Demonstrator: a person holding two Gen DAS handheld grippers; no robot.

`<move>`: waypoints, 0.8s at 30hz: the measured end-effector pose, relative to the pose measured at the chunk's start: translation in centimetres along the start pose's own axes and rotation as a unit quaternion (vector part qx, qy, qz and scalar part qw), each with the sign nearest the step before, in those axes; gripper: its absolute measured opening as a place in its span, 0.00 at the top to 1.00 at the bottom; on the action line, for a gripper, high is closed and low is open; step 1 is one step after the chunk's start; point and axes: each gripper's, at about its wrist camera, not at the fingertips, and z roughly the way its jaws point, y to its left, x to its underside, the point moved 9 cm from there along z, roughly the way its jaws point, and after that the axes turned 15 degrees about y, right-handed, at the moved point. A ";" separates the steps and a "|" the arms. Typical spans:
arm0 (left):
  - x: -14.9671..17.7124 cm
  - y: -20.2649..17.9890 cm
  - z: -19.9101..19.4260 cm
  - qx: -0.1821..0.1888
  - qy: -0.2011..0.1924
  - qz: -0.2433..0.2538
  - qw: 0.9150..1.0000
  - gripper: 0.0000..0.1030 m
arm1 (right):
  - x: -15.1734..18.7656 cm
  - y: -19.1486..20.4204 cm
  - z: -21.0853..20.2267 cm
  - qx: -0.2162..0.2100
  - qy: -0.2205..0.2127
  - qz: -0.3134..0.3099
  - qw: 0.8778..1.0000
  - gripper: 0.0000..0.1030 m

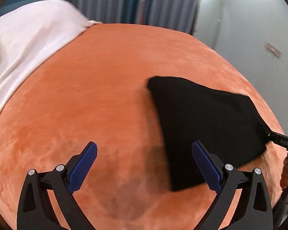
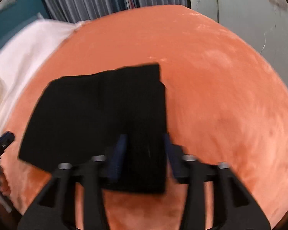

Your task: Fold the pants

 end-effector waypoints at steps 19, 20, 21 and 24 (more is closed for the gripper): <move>1.4 -1.4 5.6 -0.039 0.037 0.041 0.998 0.24 | 3.2 -2.3 1.5 0.044 0.002 -0.057 0.997 0.92; 1.5 -0.8 5.7 -0.035 0.042 0.035 0.998 0.23 | 3.6 -3.2 2.3 0.007 0.015 -0.031 0.999 0.92; 1.7 -0.4 5.6 -0.040 0.045 0.035 0.998 0.20 | 4.0 -3.6 2.7 -0.015 0.015 -0.018 1.000 0.92; 3.0 0.2 5.2 -0.066 0.052 0.055 0.995 0.13 | 4.2 -2.3 2.0 0.013 0.000 -0.043 0.999 0.88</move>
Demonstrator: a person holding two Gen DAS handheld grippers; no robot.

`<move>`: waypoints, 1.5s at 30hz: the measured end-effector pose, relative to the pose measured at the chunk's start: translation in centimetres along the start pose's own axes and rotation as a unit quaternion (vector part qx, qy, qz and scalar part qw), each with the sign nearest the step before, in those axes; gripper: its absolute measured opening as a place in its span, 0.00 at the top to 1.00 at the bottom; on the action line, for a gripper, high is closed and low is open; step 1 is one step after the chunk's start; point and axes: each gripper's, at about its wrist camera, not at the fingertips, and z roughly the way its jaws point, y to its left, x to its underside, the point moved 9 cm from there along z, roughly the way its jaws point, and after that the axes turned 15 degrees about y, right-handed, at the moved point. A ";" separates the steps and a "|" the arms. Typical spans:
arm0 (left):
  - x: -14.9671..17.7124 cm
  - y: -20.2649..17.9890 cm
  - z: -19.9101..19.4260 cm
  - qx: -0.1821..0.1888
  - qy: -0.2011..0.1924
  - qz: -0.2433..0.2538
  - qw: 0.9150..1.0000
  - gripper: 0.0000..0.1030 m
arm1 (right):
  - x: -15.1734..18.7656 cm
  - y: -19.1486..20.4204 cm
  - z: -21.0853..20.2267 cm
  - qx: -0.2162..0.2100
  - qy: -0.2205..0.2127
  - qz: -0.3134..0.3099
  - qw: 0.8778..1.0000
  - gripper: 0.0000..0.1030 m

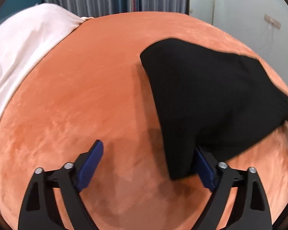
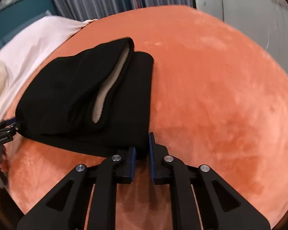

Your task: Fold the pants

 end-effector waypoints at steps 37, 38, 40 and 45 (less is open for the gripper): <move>-3.3 -2.5 -0.9 0.184 0.038 -0.100 0.977 0.05 | -1.6 1.3 0.5 -0.201 0.072 0.139 0.967 0.11; -3.2 -2.9 -0.6 0.217 0.050 -0.104 0.969 0.05 | -1.5 1.6 0.6 -0.208 0.075 0.141 0.965 0.09; -3.0 -3.4 0.2 0.300 0.076 -0.133 0.942 0.05 | -1.8 2.4 0.7 -0.239 0.078 0.143 0.957 0.07; -3.5 -4.1 1.0 0.365 0.086 -0.160 0.913 0.05 | -3.3 3.7 2.1 -0.271 0.082 0.172 0.944 0.04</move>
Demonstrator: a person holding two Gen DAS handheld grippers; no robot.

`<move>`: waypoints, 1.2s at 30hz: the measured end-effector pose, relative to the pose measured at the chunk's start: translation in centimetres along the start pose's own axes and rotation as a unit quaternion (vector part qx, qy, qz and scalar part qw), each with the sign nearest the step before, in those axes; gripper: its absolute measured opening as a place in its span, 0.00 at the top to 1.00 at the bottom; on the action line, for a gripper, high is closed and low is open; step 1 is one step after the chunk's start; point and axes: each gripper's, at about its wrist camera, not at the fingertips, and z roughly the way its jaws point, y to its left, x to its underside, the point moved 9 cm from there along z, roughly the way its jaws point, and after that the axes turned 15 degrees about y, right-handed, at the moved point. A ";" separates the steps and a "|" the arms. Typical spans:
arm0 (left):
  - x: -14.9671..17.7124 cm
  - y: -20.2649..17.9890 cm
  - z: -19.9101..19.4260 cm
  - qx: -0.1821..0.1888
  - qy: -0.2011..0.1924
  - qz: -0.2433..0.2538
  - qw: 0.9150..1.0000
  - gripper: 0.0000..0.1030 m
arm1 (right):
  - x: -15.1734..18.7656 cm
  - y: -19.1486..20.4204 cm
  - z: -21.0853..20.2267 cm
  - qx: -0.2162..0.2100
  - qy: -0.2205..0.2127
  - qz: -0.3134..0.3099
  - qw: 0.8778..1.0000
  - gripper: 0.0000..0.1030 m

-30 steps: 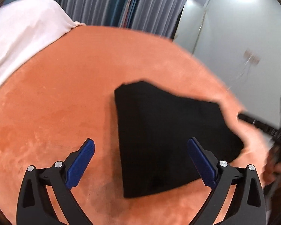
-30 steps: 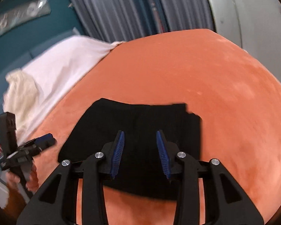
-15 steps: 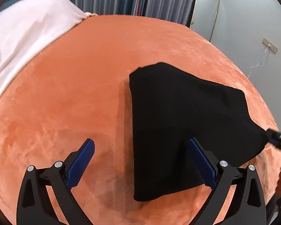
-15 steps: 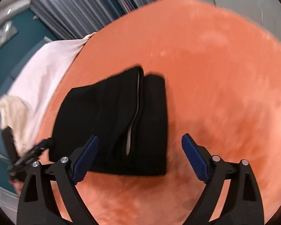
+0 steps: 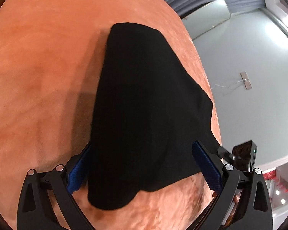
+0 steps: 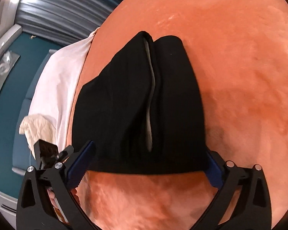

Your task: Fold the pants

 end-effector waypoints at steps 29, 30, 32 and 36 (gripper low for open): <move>20.8 -6.6 -5.8 -0.117 -0.033 0.071 0.990 0.72 | 18.1 6.1 -5.4 0.044 -0.002 -0.106 0.993 0.65; 21.4 -6.5 -5.8 -0.120 -0.034 0.072 0.990 0.72 | 18.7 6.1 -5.6 0.044 -0.002 -0.106 0.993 0.66; 22.8 -7.0 -6.2 -0.122 -0.039 0.069 0.989 0.72 | 20.0 6.3 -6.4 0.045 -0.003 -0.109 0.993 0.66; 23.0 -8.4 -7.6 -0.113 -0.050 0.074 0.990 0.72 | 20.9 6.7 -7.2 0.038 -0.008 -0.115 0.993 0.66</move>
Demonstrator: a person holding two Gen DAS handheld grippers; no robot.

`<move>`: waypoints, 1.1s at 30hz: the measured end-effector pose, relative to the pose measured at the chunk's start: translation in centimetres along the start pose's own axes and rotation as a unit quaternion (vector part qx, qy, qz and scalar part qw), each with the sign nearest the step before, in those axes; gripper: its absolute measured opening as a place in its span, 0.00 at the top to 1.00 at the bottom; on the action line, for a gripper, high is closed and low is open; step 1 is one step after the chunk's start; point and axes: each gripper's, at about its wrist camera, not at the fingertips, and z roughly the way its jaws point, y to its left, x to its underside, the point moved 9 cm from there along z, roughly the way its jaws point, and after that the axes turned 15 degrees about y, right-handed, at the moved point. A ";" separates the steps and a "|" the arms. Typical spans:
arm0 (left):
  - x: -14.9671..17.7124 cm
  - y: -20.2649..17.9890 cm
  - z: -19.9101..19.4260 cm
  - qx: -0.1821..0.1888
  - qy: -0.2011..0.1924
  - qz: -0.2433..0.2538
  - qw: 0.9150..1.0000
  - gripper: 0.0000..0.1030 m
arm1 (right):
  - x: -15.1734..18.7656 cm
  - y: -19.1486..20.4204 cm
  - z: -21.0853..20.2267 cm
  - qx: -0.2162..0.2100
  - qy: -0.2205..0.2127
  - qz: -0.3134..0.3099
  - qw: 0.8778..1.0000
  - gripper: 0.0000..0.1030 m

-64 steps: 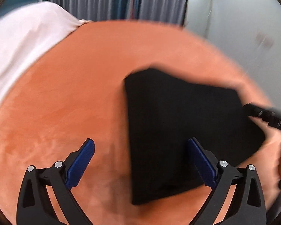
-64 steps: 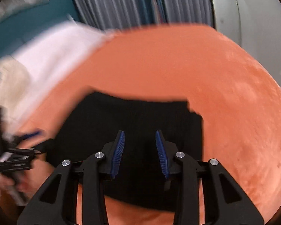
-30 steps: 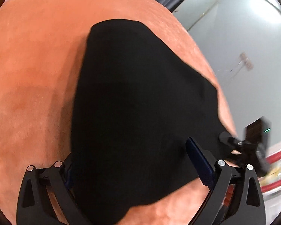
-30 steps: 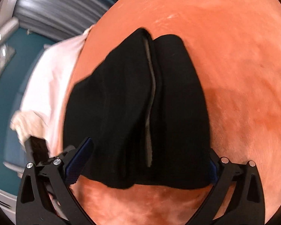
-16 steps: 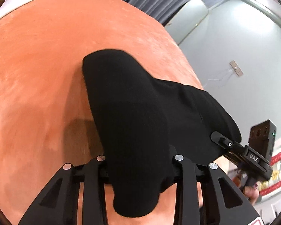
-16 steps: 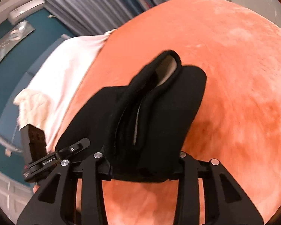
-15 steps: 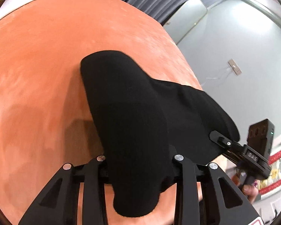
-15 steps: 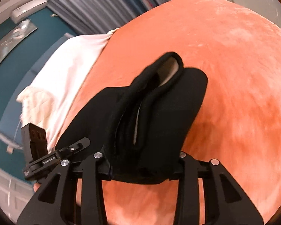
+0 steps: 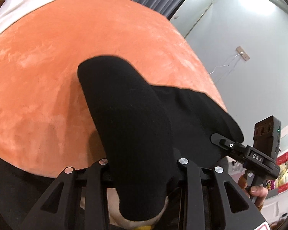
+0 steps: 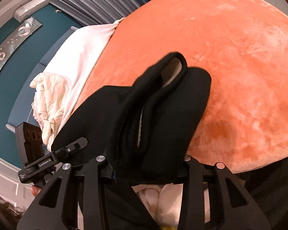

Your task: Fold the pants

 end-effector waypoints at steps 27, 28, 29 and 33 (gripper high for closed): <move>-41.1 -2.1 -6.3 -0.065 -0.257 0.124 0.956 0.69 | -41.2 3.4 -1.1 -0.043 -0.241 -0.131 0.961 0.65; -42.4 -0.6 -4.2 -0.064 -0.240 0.112 0.962 0.69 | -42.7 1.6 1.3 -0.039 -0.233 -0.119 0.965 0.65; -43.2 0.4 -2.4 -0.066 -0.226 0.103 0.966 0.69 | -43.7 -0.1 3.6 -0.034 -0.220 -0.107 0.969 0.65; -44.7 8.2 8.8 -0.074 -0.111 0.039 0.990 0.56 | -45.6 -8.3 15.1 0.017 -0.118 -0.039 0.992 0.51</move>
